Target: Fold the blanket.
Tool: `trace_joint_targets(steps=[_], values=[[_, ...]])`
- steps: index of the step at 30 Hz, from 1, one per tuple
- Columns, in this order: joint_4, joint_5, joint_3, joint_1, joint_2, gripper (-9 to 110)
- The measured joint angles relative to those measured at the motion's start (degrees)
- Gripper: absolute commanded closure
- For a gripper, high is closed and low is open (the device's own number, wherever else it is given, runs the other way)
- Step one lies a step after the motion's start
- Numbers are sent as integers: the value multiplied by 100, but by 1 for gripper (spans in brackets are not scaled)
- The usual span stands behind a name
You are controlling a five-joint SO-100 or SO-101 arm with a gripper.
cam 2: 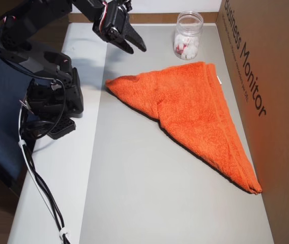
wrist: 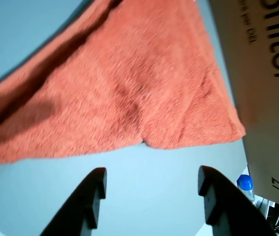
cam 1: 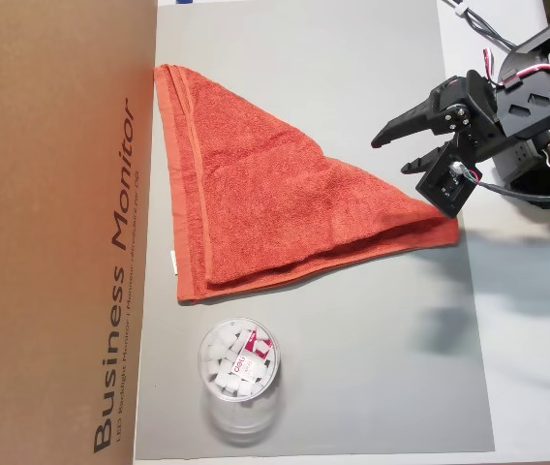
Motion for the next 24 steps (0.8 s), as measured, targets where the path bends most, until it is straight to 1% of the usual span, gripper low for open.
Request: trace_joint_targets(steps=[6, 13, 24], values=[[545, -589, 0, -35, 0, 82], [949, -1547, -9, -26, -281, 82], [1011, -2918, -9, -141, -993, 82]])
